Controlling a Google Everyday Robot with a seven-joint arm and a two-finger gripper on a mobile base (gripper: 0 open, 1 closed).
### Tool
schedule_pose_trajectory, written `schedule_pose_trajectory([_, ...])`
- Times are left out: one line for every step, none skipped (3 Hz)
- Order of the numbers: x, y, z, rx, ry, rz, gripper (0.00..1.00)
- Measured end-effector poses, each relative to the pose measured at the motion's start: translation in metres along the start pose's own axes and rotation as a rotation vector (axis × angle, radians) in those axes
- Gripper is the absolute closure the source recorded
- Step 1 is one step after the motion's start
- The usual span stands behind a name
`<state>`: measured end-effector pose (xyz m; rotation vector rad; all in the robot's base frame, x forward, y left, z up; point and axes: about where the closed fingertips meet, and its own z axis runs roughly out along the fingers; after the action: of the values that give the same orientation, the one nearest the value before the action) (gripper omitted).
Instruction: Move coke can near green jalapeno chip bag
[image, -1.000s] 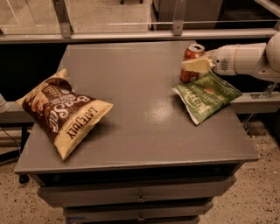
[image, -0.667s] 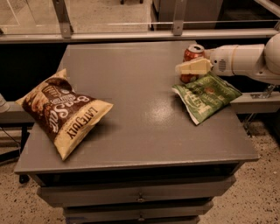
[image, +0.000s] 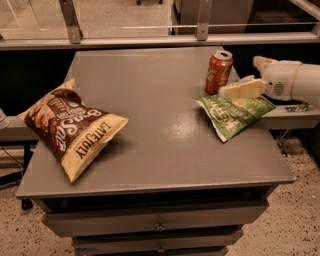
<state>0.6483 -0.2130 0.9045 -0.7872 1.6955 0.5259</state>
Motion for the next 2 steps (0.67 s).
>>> schedule_pose_trajectory([0.017, -0.01, -0.065, 0.083, 0.003, -0.045, 0.0])
schedule_pose_trajectory([0.023, -0.014, -0.081, 0.102, 0.005, -0.048, 0.0])
